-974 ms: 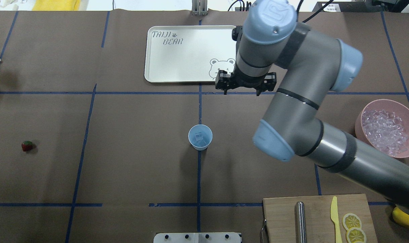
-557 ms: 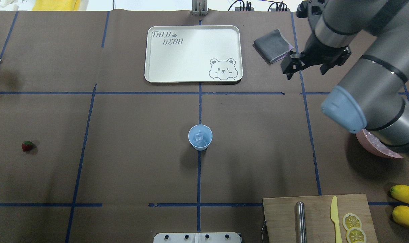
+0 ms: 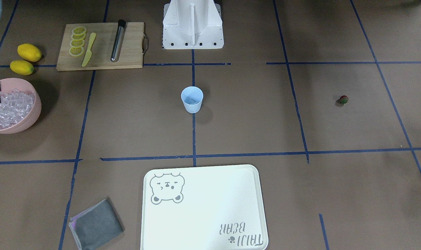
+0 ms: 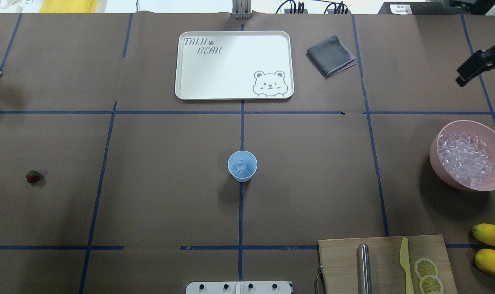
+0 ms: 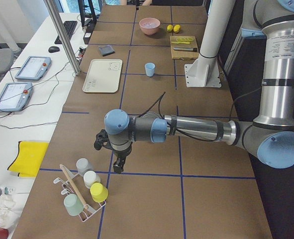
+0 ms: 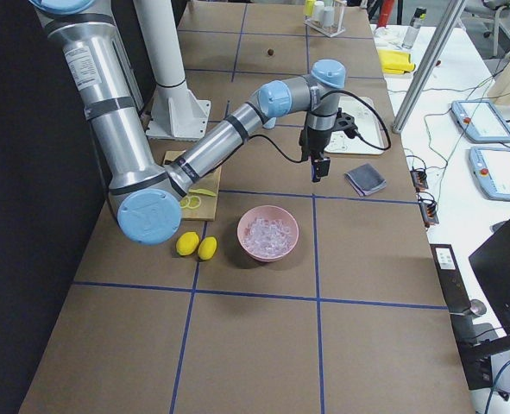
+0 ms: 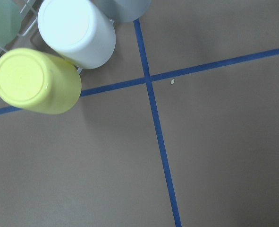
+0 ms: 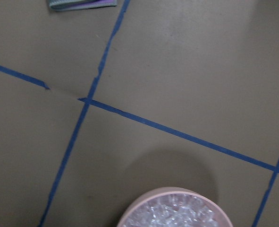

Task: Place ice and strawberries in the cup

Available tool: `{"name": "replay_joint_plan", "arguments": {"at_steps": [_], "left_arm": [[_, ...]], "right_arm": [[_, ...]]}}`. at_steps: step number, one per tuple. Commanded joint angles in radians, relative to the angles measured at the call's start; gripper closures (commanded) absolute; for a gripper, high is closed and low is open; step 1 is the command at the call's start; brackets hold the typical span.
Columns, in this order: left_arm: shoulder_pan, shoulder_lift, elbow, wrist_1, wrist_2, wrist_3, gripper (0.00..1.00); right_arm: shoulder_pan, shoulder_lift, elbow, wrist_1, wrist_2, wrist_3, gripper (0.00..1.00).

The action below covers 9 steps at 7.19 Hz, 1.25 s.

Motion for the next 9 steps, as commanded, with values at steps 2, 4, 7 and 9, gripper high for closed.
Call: {"name": "replay_joint_plan", "arguments": {"at_steps": [2,4,7,9], "left_arm": [[0.001,-0.002,0.009,-0.068,-0.002,-0.003,0.00],[0.001,-0.002,0.006,-0.073,-0.004,-0.053,0.00],[0.014,0.007,-0.020,-0.109,-0.002,-0.060,0.00],[0.079,0.007,-0.025,-0.114,-0.002,-0.146,0.00]], "right_arm": [[0.244,-0.135,-0.133,0.001,0.067,-0.436,0.00],[0.358,-0.236,-0.269,0.127,0.119,-0.525,0.00],[0.376,-0.339,-0.364,0.347,0.136,-0.214,0.01],[0.375,-0.413,-0.363,0.558,0.107,-0.116,0.01]]}}
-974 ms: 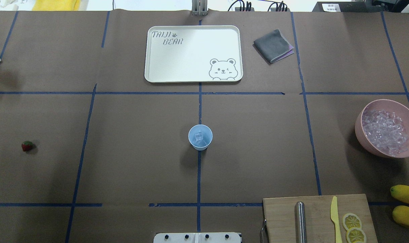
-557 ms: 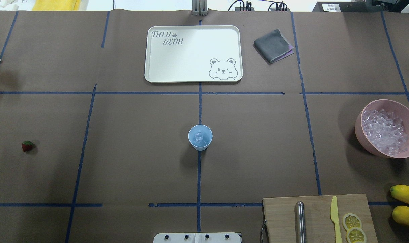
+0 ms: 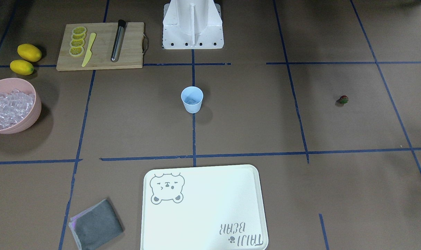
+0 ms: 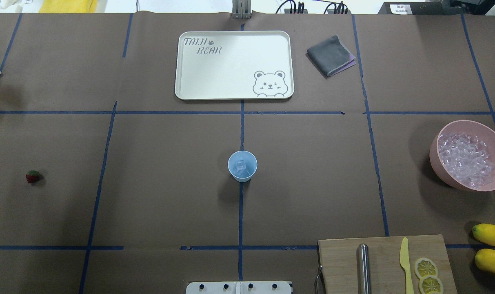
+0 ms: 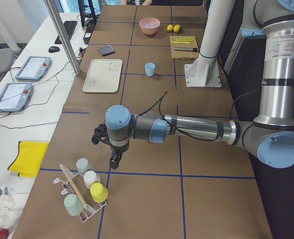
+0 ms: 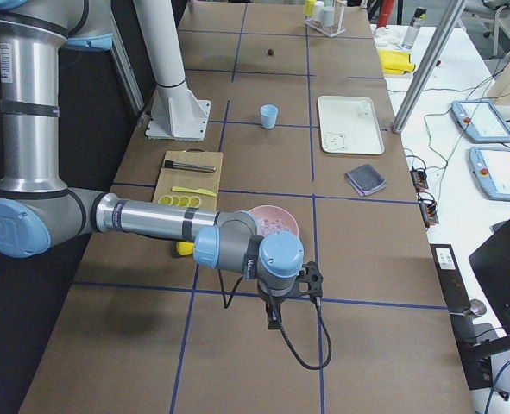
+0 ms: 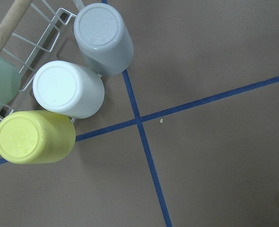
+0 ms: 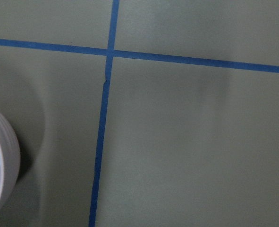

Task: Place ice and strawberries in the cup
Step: 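Move the left gripper toward the red strawberry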

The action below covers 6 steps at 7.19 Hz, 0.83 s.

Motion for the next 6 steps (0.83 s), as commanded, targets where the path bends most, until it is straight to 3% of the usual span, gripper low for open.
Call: {"name": "replay_joint_plan", "arguments": {"at_steps": [1,4,5,6], "left_arm": [[0.084,0.011,-0.040,-0.047,0.001,-0.199,0.00],[0.323,0.113,-0.042,-0.413,0.049,-0.613,0.00],[0.438,0.148,-0.041,-0.517,0.158,-0.693,0.00],[0.529,0.151,-0.041,-0.554,0.198,-0.799,0.00]], "right_arm": [[-0.001,-0.046,0.002,0.137,-0.031,0.066,0.01],[-0.004,-0.051,0.002,0.162,-0.050,0.056,0.01],[-0.004,-0.051,0.004,0.162,-0.050,0.053,0.01],[-0.004,-0.051,0.004,0.164,-0.050,0.053,0.01]]}}
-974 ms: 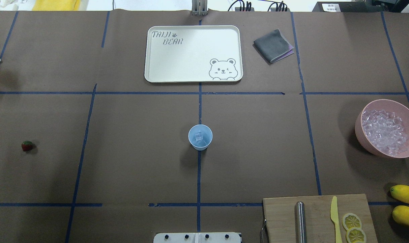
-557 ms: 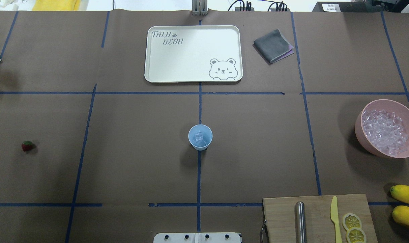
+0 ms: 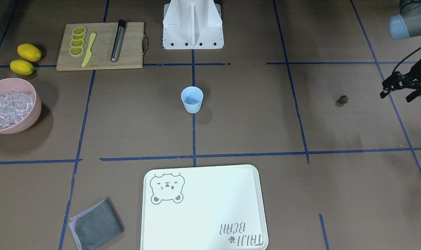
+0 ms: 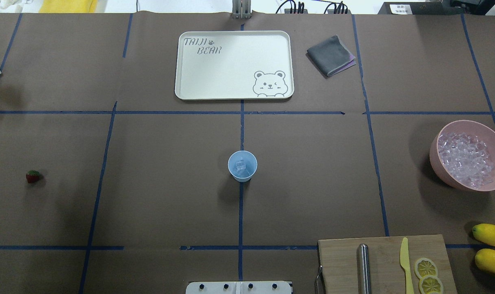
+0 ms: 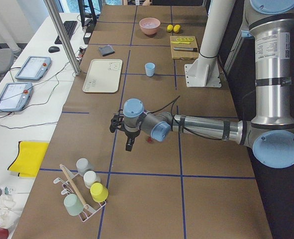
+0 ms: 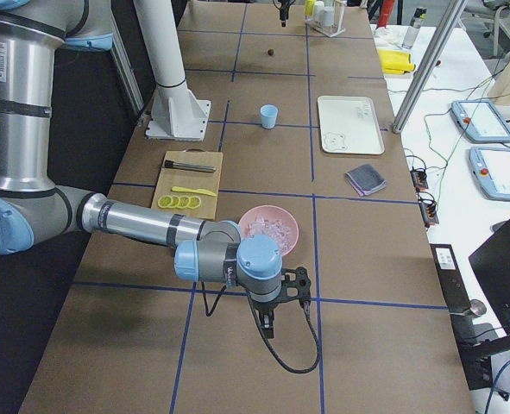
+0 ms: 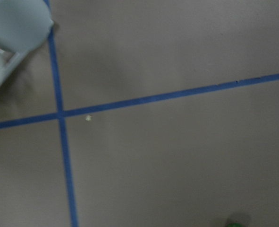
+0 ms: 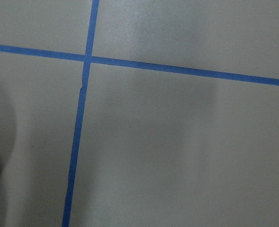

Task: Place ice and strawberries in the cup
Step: 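Move the left gripper toward the red strawberry, then lower the left gripper onto the strawberry and grasp it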

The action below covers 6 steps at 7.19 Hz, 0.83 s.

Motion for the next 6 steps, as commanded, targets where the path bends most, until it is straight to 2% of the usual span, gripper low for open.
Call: {"name": "replay_joint_plan", "arguments": {"at_steps": [1,3,4,6], "left_arm": [[0.178,0.021,0.002,-0.109,0.093,-0.174,0.00],[0.302,0.039,0.002,-0.190,0.177,-0.316,0.00],[0.331,0.039,0.002,-0.190,0.220,-0.334,0.00],[0.338,0.045,0.008,-0.189,0.228,-0.328,0.01]], "right_arm": [[0.000,-0.004,0.002,0.002,0.000,-0.001,0.01],[0.000,-0.004,0.002,0.002,0.000,-0.001,0.01],[0.000,-0.004,0.005,0.002,-0.002,-0.001,0.01],[0.000,-0.004,0.004,0.002,-0.002,-0.001,0.01]]}}
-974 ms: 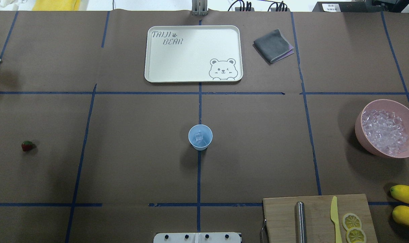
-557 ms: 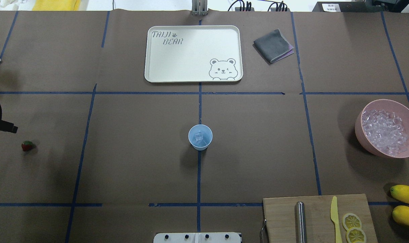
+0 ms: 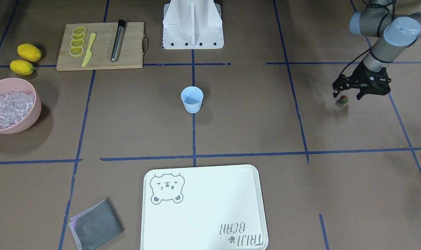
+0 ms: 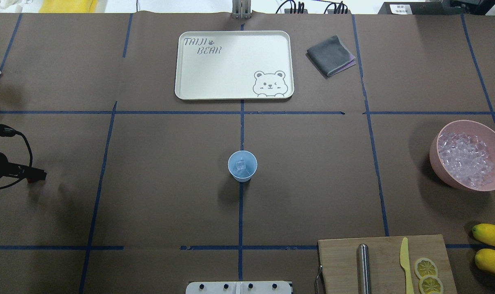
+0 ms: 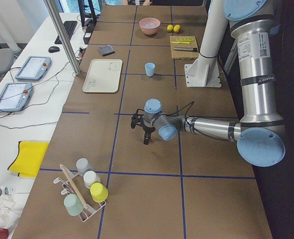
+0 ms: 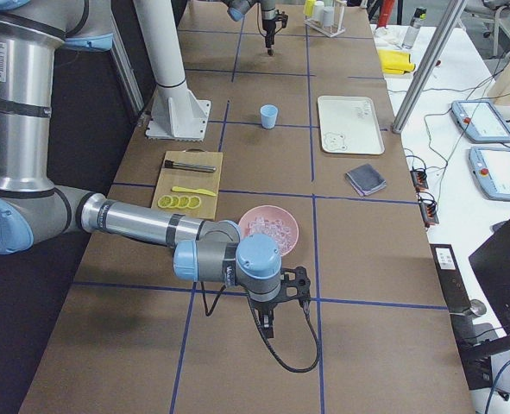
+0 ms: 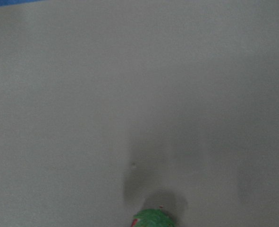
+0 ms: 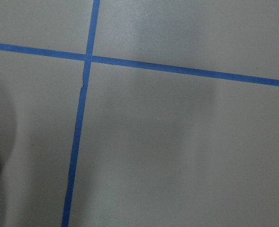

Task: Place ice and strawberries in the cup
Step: 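Lower the left gripper onto the strawberry and grasp it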

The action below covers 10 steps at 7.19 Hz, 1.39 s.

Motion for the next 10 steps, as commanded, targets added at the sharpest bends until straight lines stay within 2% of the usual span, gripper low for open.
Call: {"name": "replay_joint_plan", "arguments": {"at_steps": [1,5,6,8,9,10], "left_arm": [[0.011,0.004,0.006,-0.001,0.010,-0.001,0.01],[0.011,0.004,0.012,-0.001,0.008,0.001,0.07],[0.011,0.004,0.012,-0.001,0.008,0.001,0.22],[0.011,0.004,0.012,0.000,-0.001,-0.001,0.66],[0.010,0.005,0.004,-0.003,-0.003,-0.001,0.80],[0.010,0.007,-0.002,-0.001,-0.001,0.001,0.86]], "right_arm": [[0.000,0.000,-0.001,0.000,0.000,-0.001,0.01],[0.000,0.000,0.001,0.000,0.000,-0.001,0.01],[0.000,0.000,0.001,0.000,0.000,-0.001,0.01],[0.000,0.000,0.008,0.000,0.000,-0.001,0.00],[0.000,0.000,0.008,0.000,0.000,-0.001,0.00],[0.000,0.000,0.010,0.000,0.000,0.001,0.00]]}}
